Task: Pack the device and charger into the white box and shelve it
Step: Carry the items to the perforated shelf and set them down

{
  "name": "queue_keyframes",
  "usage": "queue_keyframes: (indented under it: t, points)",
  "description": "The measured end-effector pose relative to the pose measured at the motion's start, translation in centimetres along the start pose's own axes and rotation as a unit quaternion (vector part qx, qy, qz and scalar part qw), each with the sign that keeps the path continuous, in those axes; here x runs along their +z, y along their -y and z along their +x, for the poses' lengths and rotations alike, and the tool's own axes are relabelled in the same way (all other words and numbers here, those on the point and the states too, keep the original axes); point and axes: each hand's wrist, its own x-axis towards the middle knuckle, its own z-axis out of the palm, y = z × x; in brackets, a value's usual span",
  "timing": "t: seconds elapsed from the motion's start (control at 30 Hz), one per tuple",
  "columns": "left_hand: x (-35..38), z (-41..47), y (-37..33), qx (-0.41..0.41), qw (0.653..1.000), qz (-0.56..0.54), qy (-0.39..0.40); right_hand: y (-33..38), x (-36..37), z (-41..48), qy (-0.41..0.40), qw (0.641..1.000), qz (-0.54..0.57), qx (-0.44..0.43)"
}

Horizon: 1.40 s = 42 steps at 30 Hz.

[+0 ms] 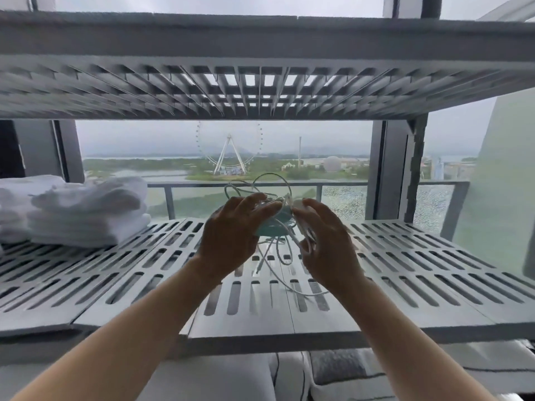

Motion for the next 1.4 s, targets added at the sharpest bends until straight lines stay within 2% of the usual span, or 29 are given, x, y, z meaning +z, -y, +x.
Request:
queue_keyframes:
  t: [0.1, 0.43, 0.5, 0.63, 0.7, 0.83, 1.2, 1.4]
  points:
    - [1.4, 0.5, 2.0, -0.017, 1.0, 0.012, 0.012, -0.9, 2.2, 1.7, 0.011, 1.0, -0.008, -0.009]
    - [6.5, -3.5, 6.1, -0.026, 0.994, 0.056, 0.086, -3.7, 10.1, 1.3, 0.143, 0.99, -0.018, -0.012]
    - [7.3, -4.0, 6.4, -0.029, 0.991, 0.058, 0.119, -4.1, 10.7, 0.9, 0.162, 0.987, -0.016, -0.009]
    - [8.9, -5.3, 7.0, -0.073, 0.966, 0.028, 0.247, -4.8, 11.2, 0.3, 0.225, 0.974, -0.012, -0.013]
    - [9.1, -5.6, 7.0, -0.076, 0.958, 0.028, 0.274, -4.9, 11.1, 0.1, 0.268, 0.963, -0.016, -0.009]
    - [9.3, -5.5, 7.0, -0.08, 0.952, 0.014, 0.293, -5.0, 10.9, 0.1, 0.294, 0.956, -0.007, 0.008]
    - [8.7, -5.7, 6.6, -0.095, 0.953, -0.045, 0.284, -5.2, 11.1, 0.1, 0.257, 0.966, 0.016, 0.019]
    - [8.3, -5.7, 6.0, -0.095, 0.953, -0.076, 0.277, -5.3, 10.7, -0.4, 0.296, 0.954, 0.041, 0.017]
